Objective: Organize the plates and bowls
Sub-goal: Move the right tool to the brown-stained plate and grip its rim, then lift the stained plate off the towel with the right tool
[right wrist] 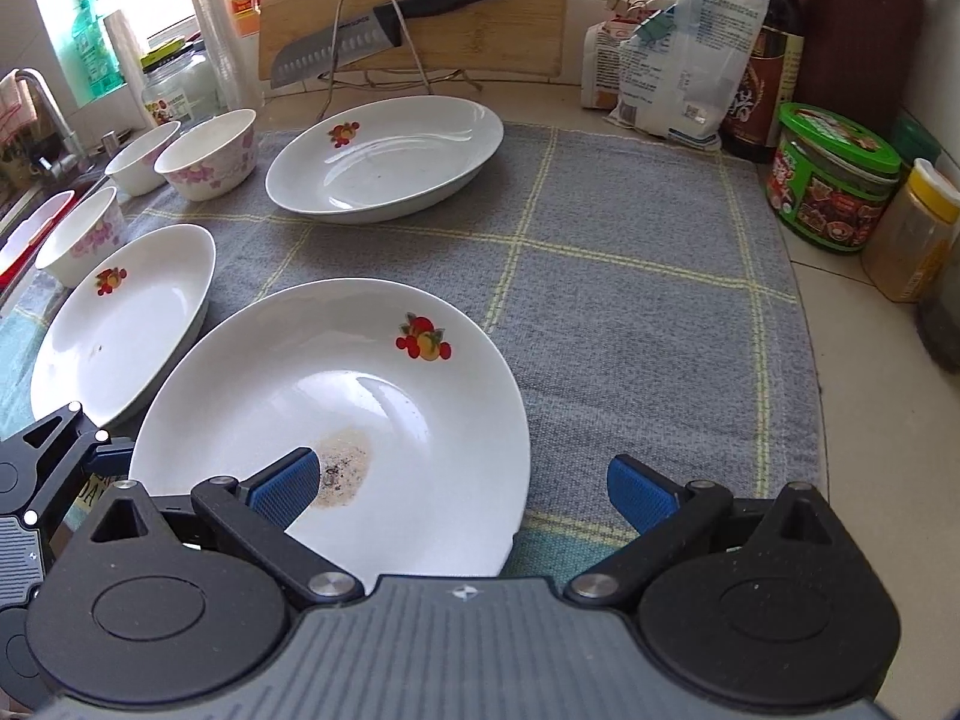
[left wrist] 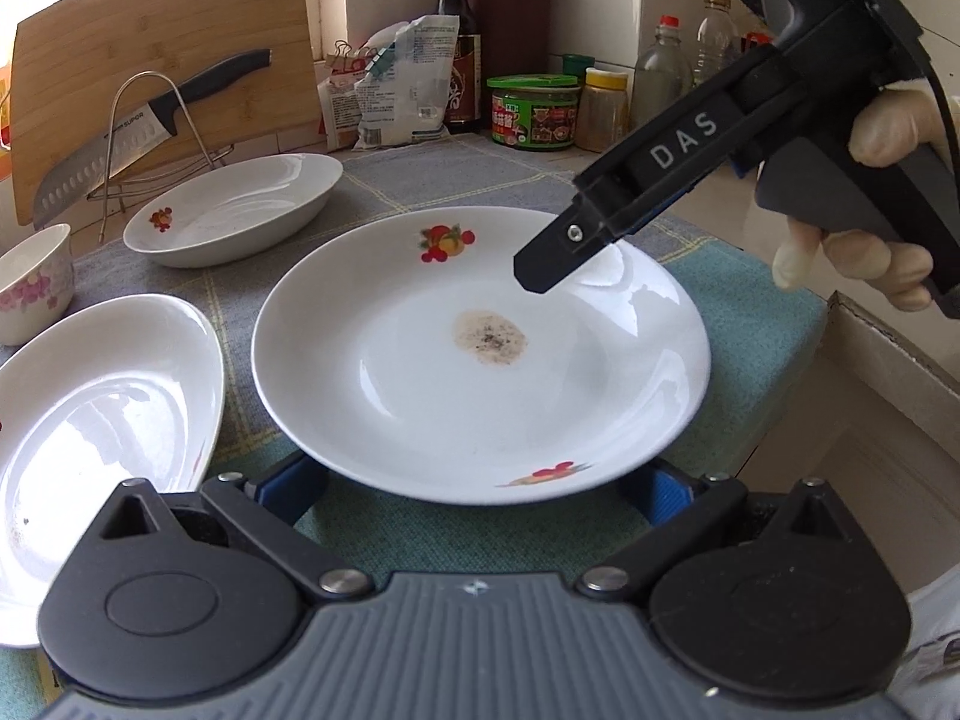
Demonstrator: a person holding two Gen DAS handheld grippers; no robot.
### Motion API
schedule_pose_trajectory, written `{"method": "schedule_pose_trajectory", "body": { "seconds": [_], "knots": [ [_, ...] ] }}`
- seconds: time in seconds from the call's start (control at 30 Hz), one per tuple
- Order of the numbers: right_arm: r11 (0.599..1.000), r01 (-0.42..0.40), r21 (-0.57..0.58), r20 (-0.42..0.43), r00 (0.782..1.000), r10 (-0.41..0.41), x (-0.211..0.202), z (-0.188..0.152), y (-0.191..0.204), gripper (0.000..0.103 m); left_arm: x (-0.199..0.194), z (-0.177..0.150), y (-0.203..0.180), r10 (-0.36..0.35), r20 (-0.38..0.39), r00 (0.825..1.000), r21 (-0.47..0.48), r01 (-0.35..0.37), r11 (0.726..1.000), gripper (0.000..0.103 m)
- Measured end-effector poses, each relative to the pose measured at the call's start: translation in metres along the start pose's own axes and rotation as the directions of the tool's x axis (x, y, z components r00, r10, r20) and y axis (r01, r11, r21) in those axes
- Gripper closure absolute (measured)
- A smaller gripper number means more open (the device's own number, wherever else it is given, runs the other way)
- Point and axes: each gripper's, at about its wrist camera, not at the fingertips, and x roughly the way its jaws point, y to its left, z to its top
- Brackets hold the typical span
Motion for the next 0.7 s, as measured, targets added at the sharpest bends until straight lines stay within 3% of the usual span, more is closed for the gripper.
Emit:
{"method": "schedule_pose_trajectory", "body": {
  "seconds": [0.37,0.7],
  "knots": [
    [0.980,-0.177,-0.089,-0.064,0.983,0.172,0.024,0.016,-0.006,0.000,-0.002,-0.004,-0.001,-0.001,0.032,0.999,0.010,0.001,1.000,0.000],
    [0.941,-0.312,-0.128,-0.123,0.947,0.297,0.040,0.035,-0.011,0.005,-0.004,-0.006,-0.001,-0.010,0.050,0.999,0.020,0.009,1.000,0.000]
  ]
}}
